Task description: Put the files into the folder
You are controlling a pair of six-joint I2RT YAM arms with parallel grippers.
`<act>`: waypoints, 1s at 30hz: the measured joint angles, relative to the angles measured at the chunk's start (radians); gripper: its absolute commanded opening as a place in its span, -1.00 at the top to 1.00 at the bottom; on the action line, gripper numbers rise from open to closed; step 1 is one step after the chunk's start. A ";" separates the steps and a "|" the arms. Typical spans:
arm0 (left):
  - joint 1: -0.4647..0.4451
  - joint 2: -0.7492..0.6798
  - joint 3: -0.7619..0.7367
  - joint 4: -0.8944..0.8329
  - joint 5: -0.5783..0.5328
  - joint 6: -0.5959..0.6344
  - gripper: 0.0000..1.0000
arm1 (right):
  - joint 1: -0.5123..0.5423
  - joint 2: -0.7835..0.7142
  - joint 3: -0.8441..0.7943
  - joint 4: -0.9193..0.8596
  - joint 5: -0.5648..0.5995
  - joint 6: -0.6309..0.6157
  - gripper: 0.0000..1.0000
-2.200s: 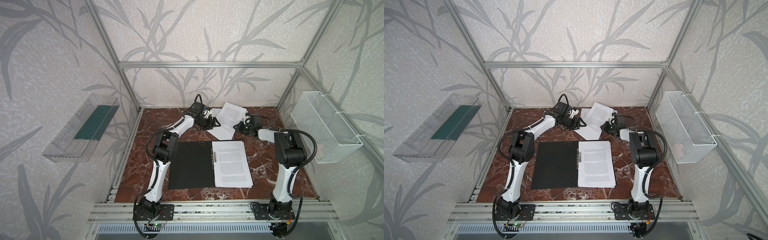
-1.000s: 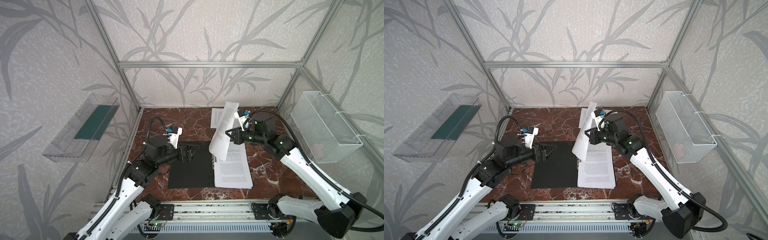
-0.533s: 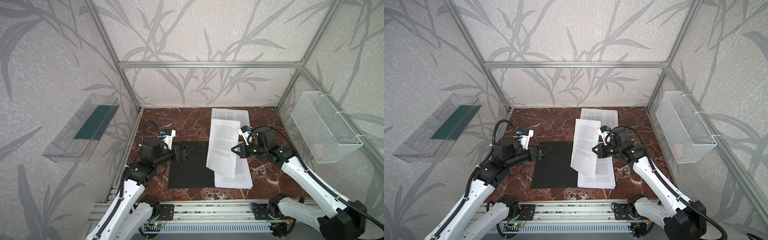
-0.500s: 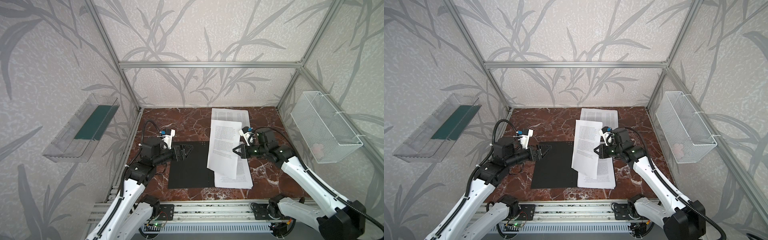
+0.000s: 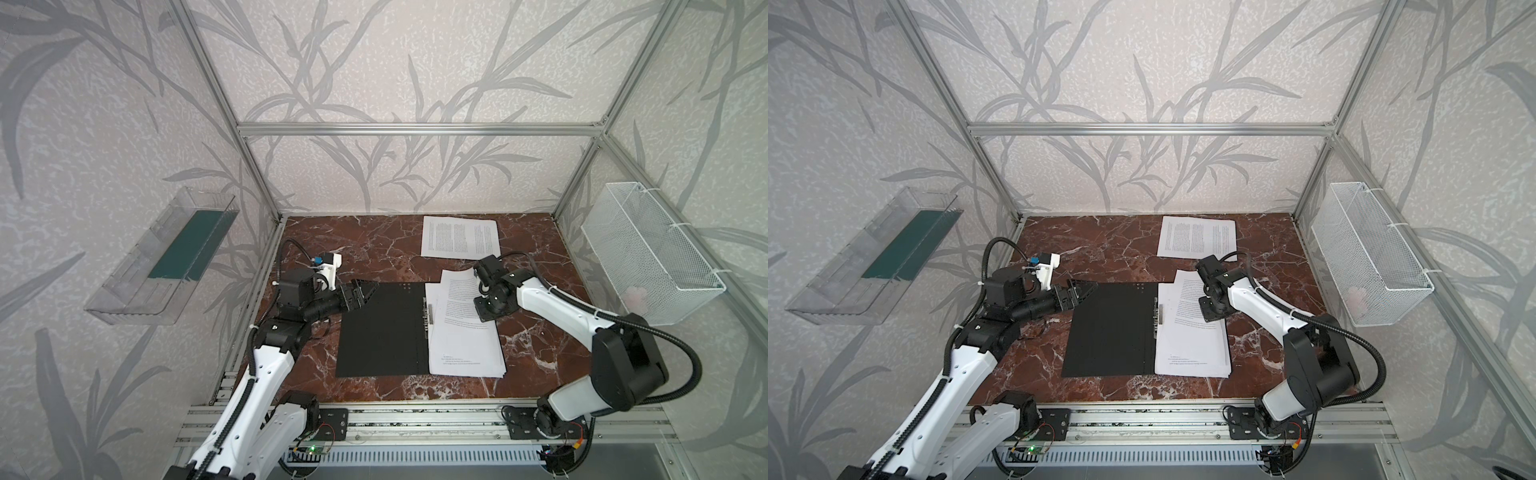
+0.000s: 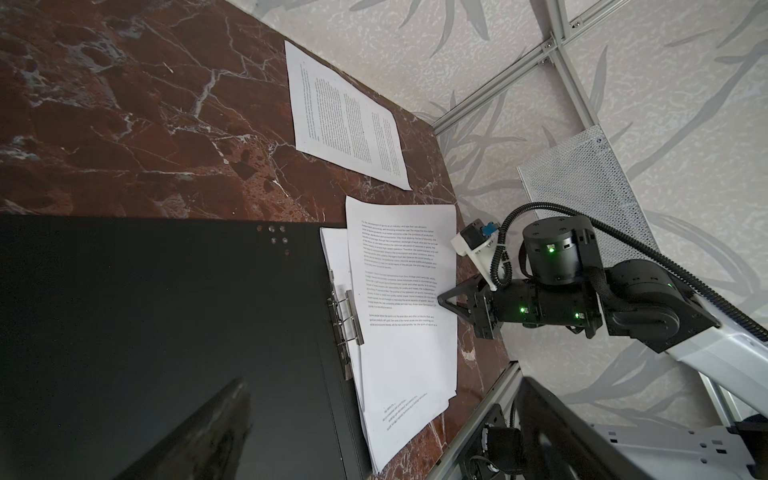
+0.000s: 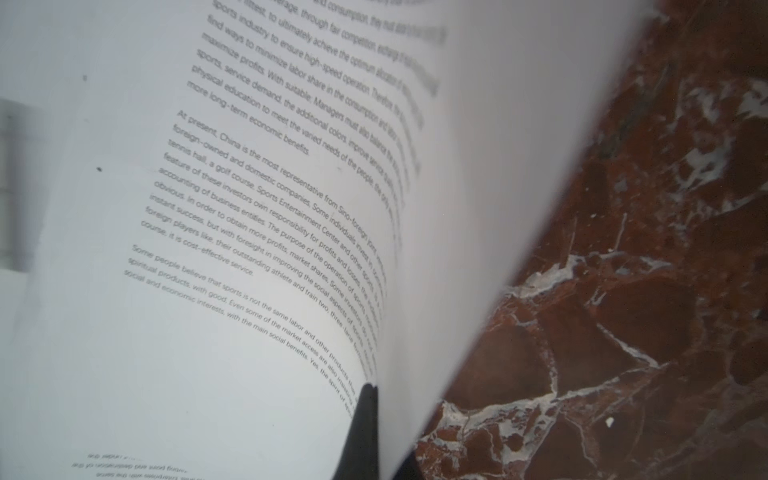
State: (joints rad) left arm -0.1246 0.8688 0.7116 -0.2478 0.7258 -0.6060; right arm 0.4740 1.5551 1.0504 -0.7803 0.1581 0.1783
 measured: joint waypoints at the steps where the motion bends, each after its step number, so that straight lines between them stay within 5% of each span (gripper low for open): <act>1: 0.014 0.010 -0.005 0.013 0.012 -0.010 -0.98 | 0.011 0.016 0.016 -0.011 0.035 -0.005 1.00; 13: 0.080 0.003 -0.047 0.079 0.066 -0.068 -0.98 | 0.111 0.042 0.047 -0.082 0.167 -0.038 1.00; 30: 0.057 0.027 -0.047 0.045 0.069 -0.068 -0.98 | 0.155 0.032 0.047 -0.100 0.077 -0.063 1.00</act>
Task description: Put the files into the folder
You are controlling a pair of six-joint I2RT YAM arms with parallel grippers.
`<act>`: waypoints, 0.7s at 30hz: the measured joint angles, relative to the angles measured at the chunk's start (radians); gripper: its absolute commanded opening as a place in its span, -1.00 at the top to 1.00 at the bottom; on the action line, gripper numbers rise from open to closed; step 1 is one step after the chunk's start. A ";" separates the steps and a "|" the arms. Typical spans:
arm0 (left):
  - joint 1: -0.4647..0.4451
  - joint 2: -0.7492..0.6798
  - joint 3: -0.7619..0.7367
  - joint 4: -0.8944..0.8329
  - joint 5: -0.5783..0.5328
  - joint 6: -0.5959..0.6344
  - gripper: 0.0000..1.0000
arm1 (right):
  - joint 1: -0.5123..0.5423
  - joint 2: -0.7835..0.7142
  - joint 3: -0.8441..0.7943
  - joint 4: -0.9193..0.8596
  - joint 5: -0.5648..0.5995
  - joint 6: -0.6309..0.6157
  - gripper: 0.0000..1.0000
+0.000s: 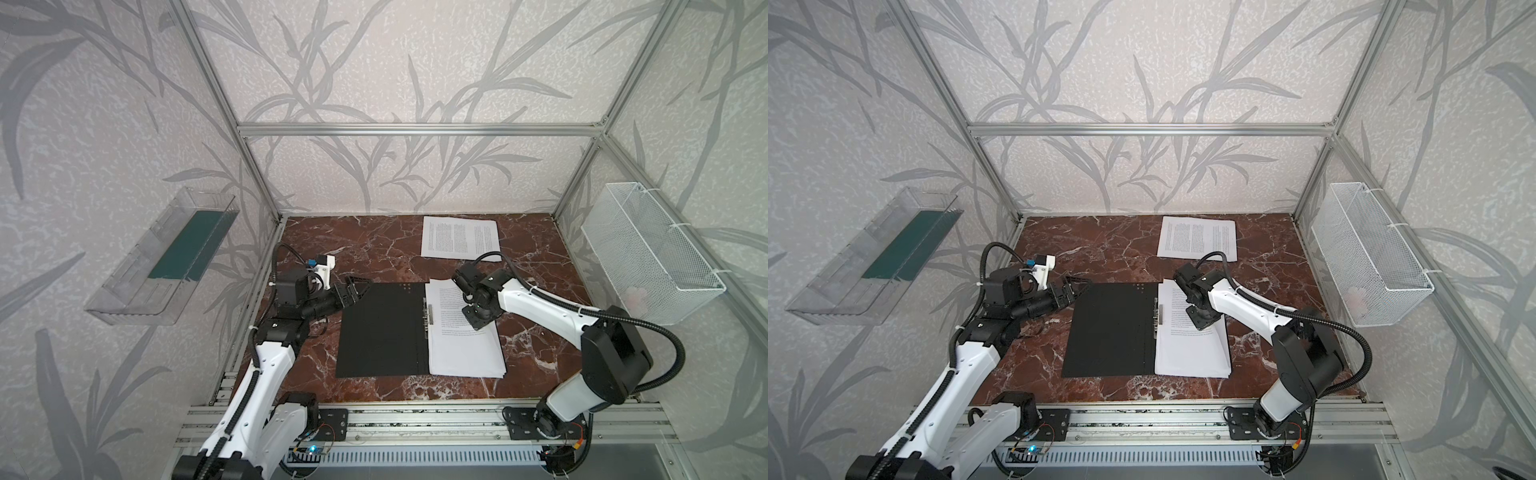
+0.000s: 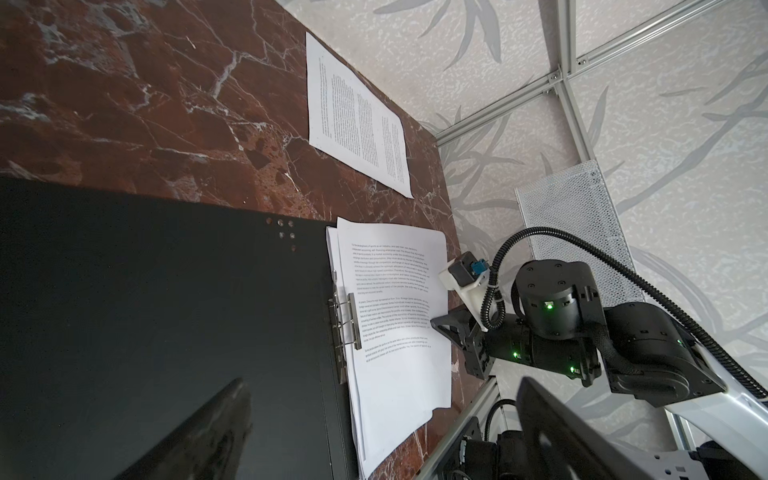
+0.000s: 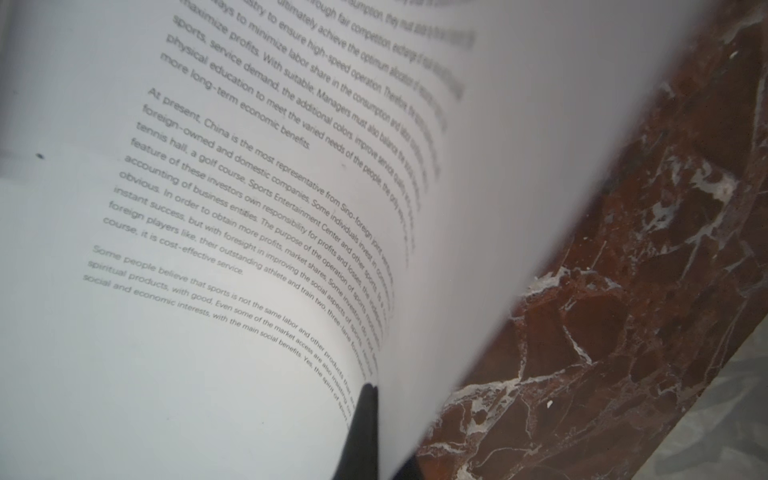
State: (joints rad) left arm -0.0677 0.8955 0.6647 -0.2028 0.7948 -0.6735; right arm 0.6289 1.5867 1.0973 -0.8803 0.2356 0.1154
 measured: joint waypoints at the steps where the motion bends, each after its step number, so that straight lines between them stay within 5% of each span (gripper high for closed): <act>1: -0.004 0.000 0.000 -0.008 0.000 0.000 -0.98 | 0.001 -0.004 -0.003 0.000 -0.008 0.000 1.00; 21: -0.012 0.004 0.006 -0.067 -0.002 0.012 -0.98 | 0.002 -0.050 -0.024 0.004 -0.062 0.004 1.00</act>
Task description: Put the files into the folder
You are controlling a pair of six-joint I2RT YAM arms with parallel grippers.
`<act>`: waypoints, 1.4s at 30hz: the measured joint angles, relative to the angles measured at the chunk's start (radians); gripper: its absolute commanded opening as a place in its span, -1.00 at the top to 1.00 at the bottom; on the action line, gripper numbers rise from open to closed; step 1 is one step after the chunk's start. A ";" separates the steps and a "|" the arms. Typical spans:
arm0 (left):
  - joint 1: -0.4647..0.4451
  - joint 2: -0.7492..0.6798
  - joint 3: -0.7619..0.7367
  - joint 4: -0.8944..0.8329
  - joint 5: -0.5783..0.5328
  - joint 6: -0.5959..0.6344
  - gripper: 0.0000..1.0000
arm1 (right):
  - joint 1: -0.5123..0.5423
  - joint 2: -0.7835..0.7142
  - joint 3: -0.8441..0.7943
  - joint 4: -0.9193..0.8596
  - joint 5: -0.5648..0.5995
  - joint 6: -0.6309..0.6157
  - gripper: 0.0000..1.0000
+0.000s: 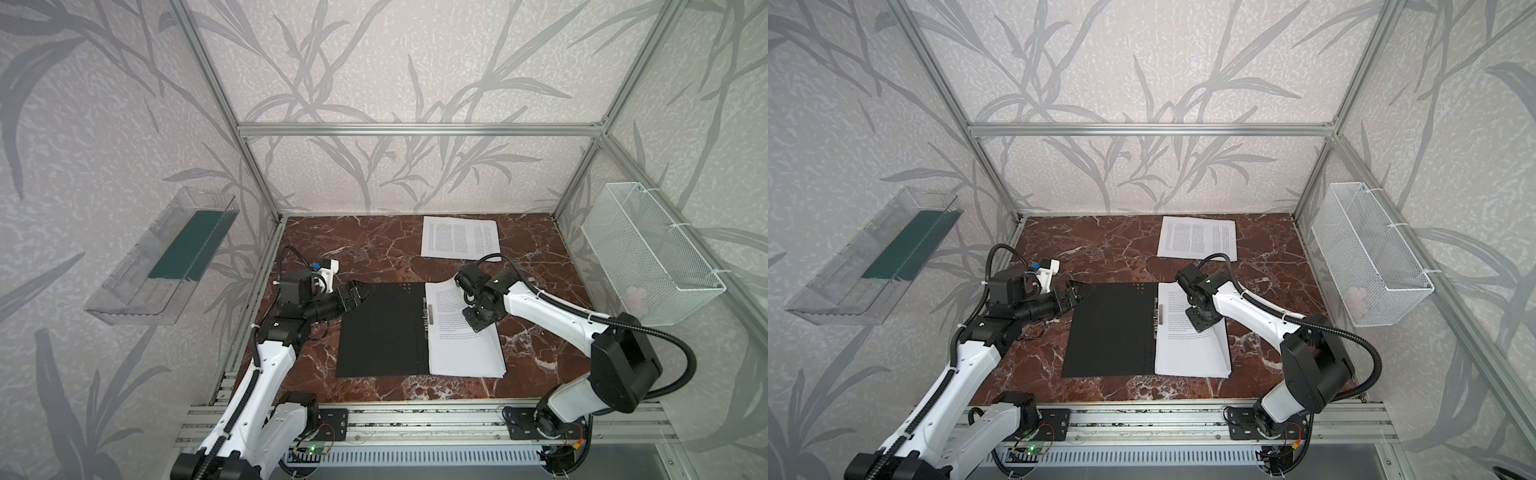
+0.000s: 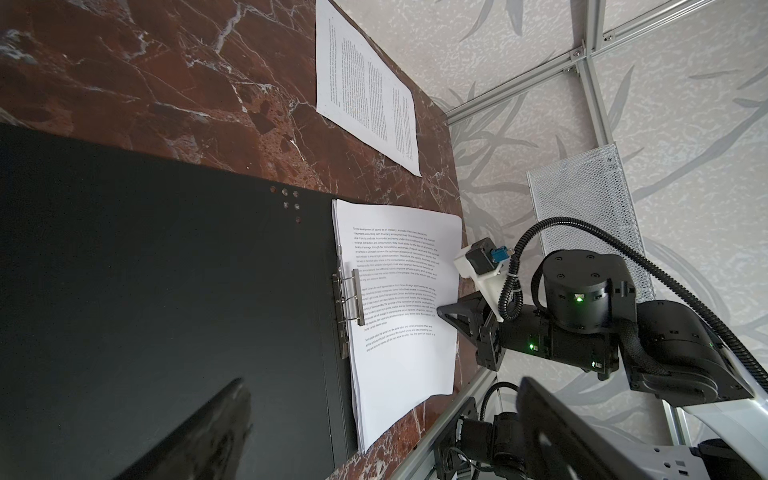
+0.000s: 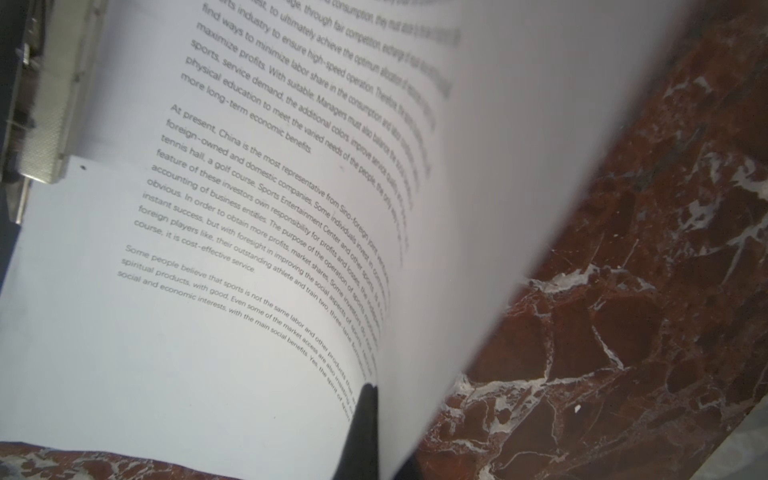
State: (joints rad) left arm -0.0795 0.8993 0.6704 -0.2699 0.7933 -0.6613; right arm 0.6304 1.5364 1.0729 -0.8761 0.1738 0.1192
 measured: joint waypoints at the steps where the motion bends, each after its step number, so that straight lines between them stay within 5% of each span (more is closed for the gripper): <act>1: 0.000 0.000 0.000 0.000 0.000 0.001 -0.98 | 0.000 0.000 -0.001 0.000 -0.001 0.000 1.00; 16: 0.000 0.000 0.000 -0.006 -0.002 0.007 -0.99 | 0.000 0.000 -0.003 0.000 -0.026 0.002 0.97; 33: 0.000 -0.001 0.000 -0.007 -0.003 0.007 -0.98 | 0.001 0.016 -0.002 0.013 0.073 0.044 -0.35; 42: 0.000 -0.001 0.000 -0.007 -0.003 0.011 -0.98 | -0.016 0.010 0.029 0.049 0.161 0.097 -0.51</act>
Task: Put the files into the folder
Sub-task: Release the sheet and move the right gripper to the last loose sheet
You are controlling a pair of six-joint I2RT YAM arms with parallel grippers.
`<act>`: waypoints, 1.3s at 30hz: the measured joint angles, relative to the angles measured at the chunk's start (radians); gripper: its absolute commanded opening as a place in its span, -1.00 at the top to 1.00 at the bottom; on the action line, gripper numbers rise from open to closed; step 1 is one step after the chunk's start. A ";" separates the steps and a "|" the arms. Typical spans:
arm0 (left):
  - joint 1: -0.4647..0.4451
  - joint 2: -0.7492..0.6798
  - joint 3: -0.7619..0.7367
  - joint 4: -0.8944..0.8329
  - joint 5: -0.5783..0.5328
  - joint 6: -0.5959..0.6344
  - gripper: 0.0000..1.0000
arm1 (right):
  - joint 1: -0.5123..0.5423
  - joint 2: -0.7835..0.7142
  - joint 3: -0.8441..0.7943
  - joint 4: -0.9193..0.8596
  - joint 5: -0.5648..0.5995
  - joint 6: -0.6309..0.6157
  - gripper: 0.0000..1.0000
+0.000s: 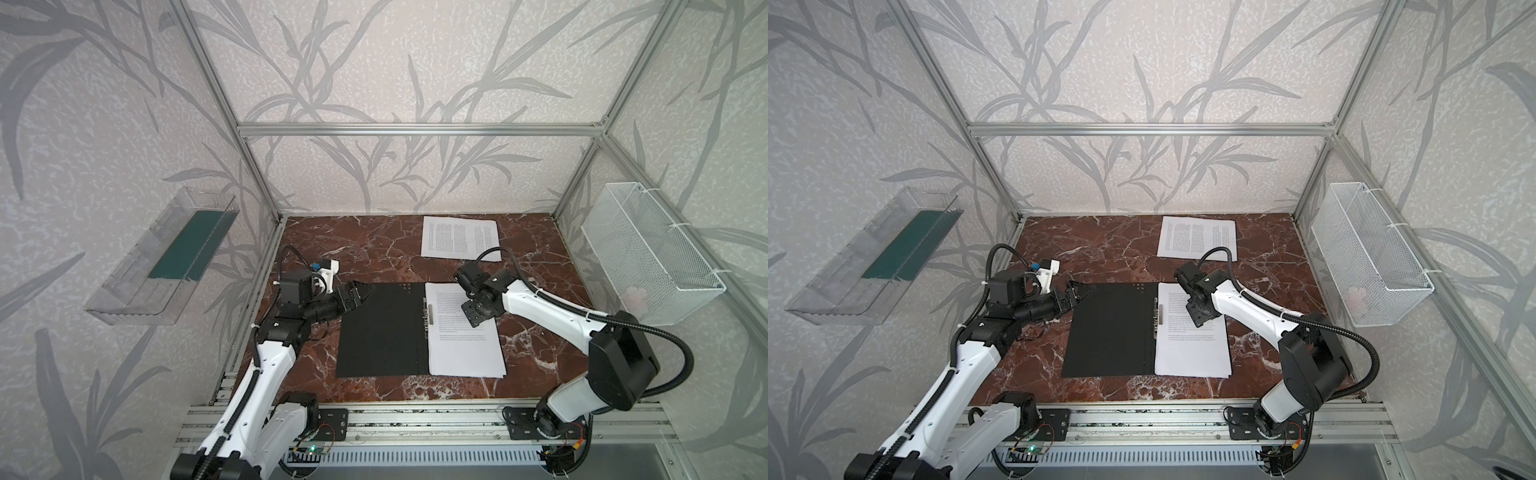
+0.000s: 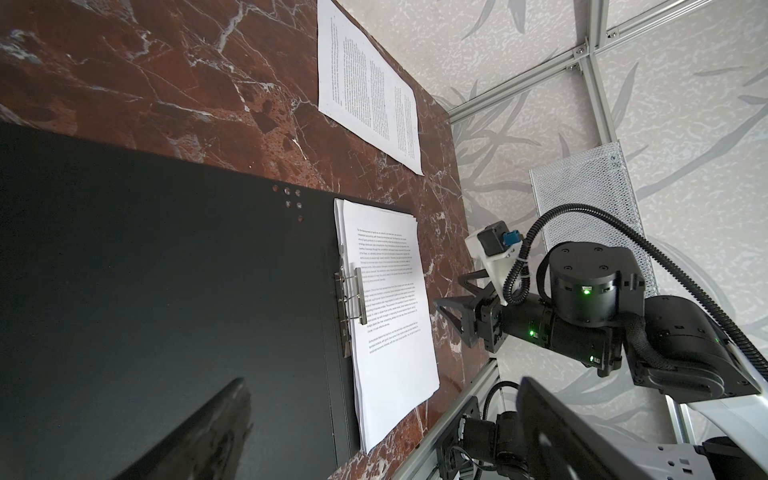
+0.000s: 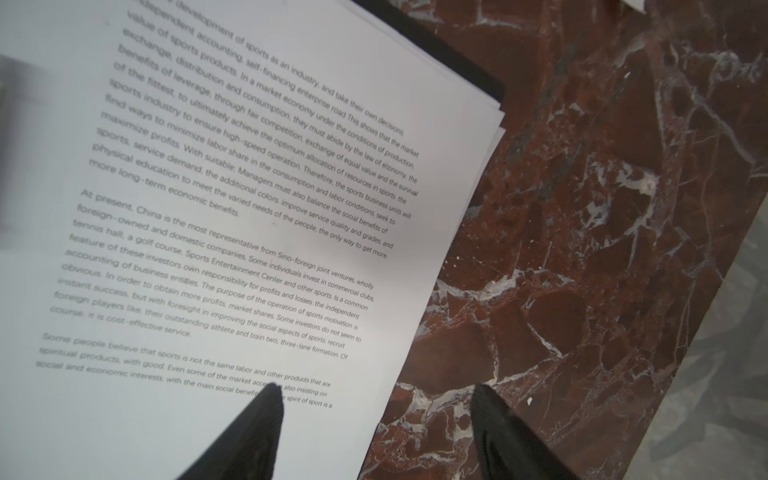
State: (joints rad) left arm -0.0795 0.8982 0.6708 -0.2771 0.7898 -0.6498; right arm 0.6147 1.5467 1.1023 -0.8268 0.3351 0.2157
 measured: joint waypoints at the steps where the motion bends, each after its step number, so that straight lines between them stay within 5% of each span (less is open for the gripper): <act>1: 0.000 0.000 0.000 0.000 0.000 0.001 -0.98 | -0.008 -0.005 0.001 0.014 -0.004 0.006 -0.61; 4: 0.000 0.000 0.001 0.000 0.000 0.003 -0.98 | -0.074 -0.044 0.000 0.087 -0.050 0.043 -1.00; 10: 0.000 0.002 0.004 0.000 0.000 0.003 -0.98 | -0.282 -0.116 -0.052 0.336 -0.197 0.203 -0.98; 15: 0.000 0.002 0.004 0.000 0.000 0.003 -0.98 | -0.394 -0.024 -0.051 0.497 -0.283 0.369 -0.98; 26: 0.001 0.003 0.004 0.002 0.003 0.000 -0.98 | -0.407 0.341 0.118 0.633 -0.404 0.719 -0.98; 39: 0.006 0.003 0.004 0.006 0.007 -0.006 -0.98 | -0.381 0.544 0.305 0.727 -0.336 0.981 -0.98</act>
State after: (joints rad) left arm -0.0731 0.9016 0.6750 -0.2707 0.7967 -0.6563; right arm 0.2337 2.0903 1.4071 -0.1001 -0.0010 1.1965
